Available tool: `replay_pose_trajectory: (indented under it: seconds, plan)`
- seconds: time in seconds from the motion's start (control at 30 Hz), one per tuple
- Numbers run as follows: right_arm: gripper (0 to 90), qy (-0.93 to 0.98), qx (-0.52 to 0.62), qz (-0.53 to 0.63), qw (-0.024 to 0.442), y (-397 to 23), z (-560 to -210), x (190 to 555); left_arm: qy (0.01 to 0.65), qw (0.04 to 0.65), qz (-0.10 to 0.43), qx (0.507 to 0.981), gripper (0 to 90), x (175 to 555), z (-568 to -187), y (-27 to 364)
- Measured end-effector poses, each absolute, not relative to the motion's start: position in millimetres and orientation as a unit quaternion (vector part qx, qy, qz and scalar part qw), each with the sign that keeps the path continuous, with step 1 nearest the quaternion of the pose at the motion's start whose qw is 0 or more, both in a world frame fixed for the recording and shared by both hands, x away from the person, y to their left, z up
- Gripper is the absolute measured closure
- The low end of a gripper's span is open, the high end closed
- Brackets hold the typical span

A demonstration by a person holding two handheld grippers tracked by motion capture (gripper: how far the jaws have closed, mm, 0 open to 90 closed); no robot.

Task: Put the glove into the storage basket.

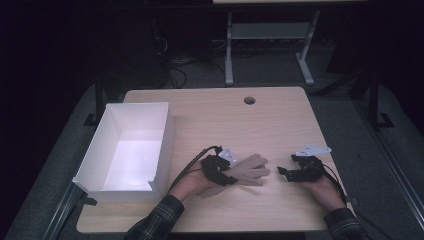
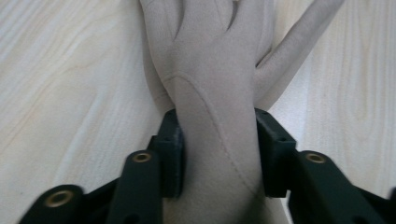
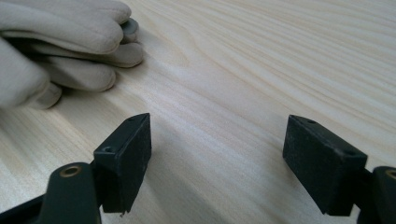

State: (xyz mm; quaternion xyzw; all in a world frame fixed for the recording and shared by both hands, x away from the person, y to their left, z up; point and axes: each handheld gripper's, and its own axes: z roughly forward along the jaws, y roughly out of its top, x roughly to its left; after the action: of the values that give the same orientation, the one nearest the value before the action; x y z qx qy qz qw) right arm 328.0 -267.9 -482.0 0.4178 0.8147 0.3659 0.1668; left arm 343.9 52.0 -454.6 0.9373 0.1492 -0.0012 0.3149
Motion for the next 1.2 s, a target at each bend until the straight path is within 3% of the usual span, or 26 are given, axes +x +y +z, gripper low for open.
replay_pose_trajectory:
  seconds: [0.5,1.2]
  plan:
    - [23.6,0.813,0.422,0.366,0.164,-266.9,-481.8,327.5,0.189,0.313,-0.008,0.931,65.8,345.1,-444.0,53.0]
    - [23.6,0.813,0.422,0.366,0.165,-266.8,-481.8,327.4,0.247,0.347,0.02,0.904,66.3,351.8,-370.2,75.2]
